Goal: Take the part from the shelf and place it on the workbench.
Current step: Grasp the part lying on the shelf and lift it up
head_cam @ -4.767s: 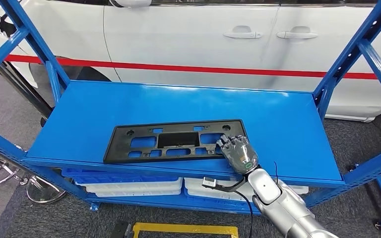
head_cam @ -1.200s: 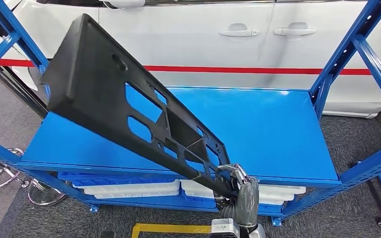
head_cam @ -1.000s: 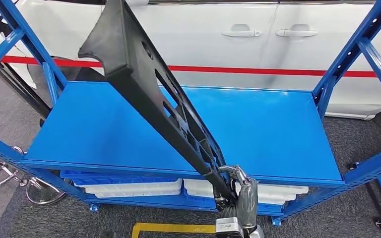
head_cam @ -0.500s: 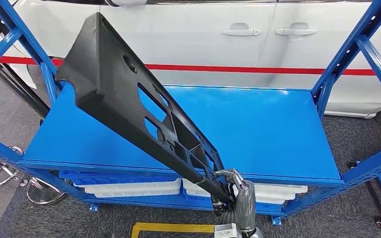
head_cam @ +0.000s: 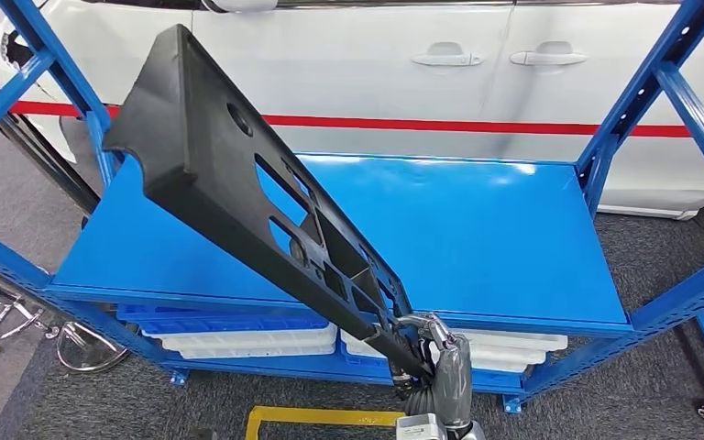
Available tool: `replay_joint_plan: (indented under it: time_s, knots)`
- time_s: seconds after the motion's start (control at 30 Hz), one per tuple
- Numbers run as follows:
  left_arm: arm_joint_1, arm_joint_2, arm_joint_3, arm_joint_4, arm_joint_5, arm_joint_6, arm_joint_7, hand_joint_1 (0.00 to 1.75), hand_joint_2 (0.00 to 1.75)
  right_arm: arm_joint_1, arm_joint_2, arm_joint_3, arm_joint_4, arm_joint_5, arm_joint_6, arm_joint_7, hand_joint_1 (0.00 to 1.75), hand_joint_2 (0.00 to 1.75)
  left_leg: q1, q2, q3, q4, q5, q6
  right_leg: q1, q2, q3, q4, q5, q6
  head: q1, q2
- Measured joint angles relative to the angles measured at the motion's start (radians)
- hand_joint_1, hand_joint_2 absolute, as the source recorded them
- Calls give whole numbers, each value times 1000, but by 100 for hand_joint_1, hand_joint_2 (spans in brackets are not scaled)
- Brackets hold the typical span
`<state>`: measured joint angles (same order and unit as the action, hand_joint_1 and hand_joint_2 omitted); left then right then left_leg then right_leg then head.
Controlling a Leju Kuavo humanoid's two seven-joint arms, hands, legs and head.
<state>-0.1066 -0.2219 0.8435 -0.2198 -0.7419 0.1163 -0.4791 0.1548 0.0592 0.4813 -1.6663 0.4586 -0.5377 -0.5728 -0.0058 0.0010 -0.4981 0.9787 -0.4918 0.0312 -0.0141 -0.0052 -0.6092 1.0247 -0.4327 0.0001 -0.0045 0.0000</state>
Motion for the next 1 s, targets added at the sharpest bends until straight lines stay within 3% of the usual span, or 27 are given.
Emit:
replay_joint_plan:
  time_s: [0.07, 0.17, 0.2, 0.23, 0.27, 0.3, 0.37, 0.43, 0.5, 0.57, 0.6, 0.67, 0.7, 0.73, 0.77, 0.8, 0.83, 0.9, 0.93, 1.0]
  knots:
    - [-1, -1, 0, 0, 0, 2, 3, 0, 175, -1, -1, 0, 0, -2, 0, -2, 175, 175, 6, 5, -3, -18, 23, 12, 2, 2, -10, 20, -29, 9, 0, 0]
    - [-4, -2, 1, 0, -1, 6, 6, 0, 175, -1, -3, 0, 1, -5, 0, -4, 175, 175, 6, 10, -30, -24, 47, 22, 1, 4, -61, 177, -156, 14, 1, 0]
    - [-4, -2, 1, 0, -1, 7, 7, 0, 175, -1, -3, 0, 2, -5, 0, -4, 175, 175, 6, 10, -42, -20, 52, 21, 1, 4, -72, 229, -183, 17, 0, 0]
    - [-5, -2, 1, 0, -2, 7, 7, 0, 175, -1, -3, 0, 3, -6, 0, -4, 175, 175, 6, 11, -54, -14, 57, 20, 0, 4, -72, 257, -190, 19, 0, 0]
    - [-5, -2, 1, 0, -2, 8, 8, 0, 175, -1, -3, 0, 4, -6, 0, -4, 175, 175, 6, 11, -67, -6, 60, 18, 0, 4, -54, 250, -178, 20, 1, 0]
    - [-5, -2, 1, 0, -3, 8, 8, 0, 175, -1, -3, 0, 4, -6, 0, -4, 175, 175, 6, 11, -80, 3, 63, 16, 0, 4, -18, 208, -153, 20, 0, 0]
    - [-6, -3, 1, 0, -4, 9, 8, 0, 175, -2, -3, 1, 4, -6, 0, -4, 175, 175, 5, 10, -102, 23, 68, 11, 2, 4, 73, 75, -115, 14, 0, 0]
    - [-6, -4, 1, 0, -6, 9, 8, 0, 175, -3, -3, 1, 4, -6, 0, -4, 175, 175, 4, 9, -113, 34, 75, 0, 7, 5, 116, -2, -108, 4, 0, 0]
    - [-6, -3, 1, 0, -8, 10, 8, 0, 175, -4, -2, 2, 4, -6, 0, -5, 175, 175, 4, 9, -117, 30, 88, -14, 8, 5, 111, -12, -97, -7, 0, 0]
    - [-6, -3, 1, 0, -9, 10, 8, 0, 175, -5, -2, 3, 5, -6, 0, -5, 175, 175, 6, 7, -129, 45, 66, -27, 4, 3, 99, -21, -78, -22, 0, 0]
    - [-6, -3, 1, 0, -9, 10, 8, 0, 175, -5, -2, 4, 5, -6, 0, -5, 175, 175, 9, 6, -141, 78, 29, -34, 2, 1, 90, -24, -68, -29, -1, 0]
    - [-6, -3, 1, 0, -9, 10, 8, 0, 175, -5, -2, 4, 5, -6, 0, -5, 175, 175, 14, 5, -172, 196, -65, -46, 1, -1, 69, -22, -52, -36, -1, 0]
    - [-6, -3, 1, 0, -9, 10, 9, 0, 175, -5, -2, 4, 5, -6, 0, -5, 175, 175, 17, 5, -184, 256, -96, -50, 2, -2, 58, -21, -44, -36, -1, 0]
    - [-6, -3, 1, 0, -9, 10, 9, 0, 175, -5, -2, 4, 5, -6, 0, -5, 175, 175, 18, 5, -185, 294, -105, -52, 2, -3, 46, -19, -36, -36, -1, 0]
    - [-6, -3, 1, 0, -9, 10, 9, 0, 175, -5, -2, 4, 5, -6, 0, -5, 175, 175, 19, 5, -170, 297, -93, -53, 2, -3, 34, -17, -29, -34, -1, 0]
    - [-6, -3, 1, 0, -9, 10, 10, 0, 175, -5, -2, 4, 5, -6, 0, -5, 175, 175, 19, 5, -137, 263, -66, -51, 2, -3, 23, -15, -21, -32, -1, 0]
    - [-7, -3, 2, 0, -9, 10, 10, 0, 175, -5, -2, 4, 5, -6, 0, -5, 175, 175, 18, 5, -88, 198, -38, -47, 2, -3, 13, -14, -13, -29, -1, 0]
    - [-10, -3, 2, 0, -10, 10, 10, 0, 175, -5, -2, 4, 5, -6, 0, -5, 175, 175, 14, 3, 12, 47, -20, -36, 3, -2, 1, -14, 2, -21, -1, 0]
    - [-12, -3, 2, 0, -10, 10, 10, 0, 175, -6, -2, 4, 5, -6, 0, -5, 175, 175, 10, 2, 40, 0, -22, -31, 3, -3, -2, -16, 10, -15, 0, 0]
    - [-13, -3, 2, 0, -10, 9, 10, 0, 175, -6, -2, 4, 5, -6, 0, -5, 175, 175, 5, 0, 47, -30, -19, -22, 1, -3, -4, -24, 28, -1, 0, 0]
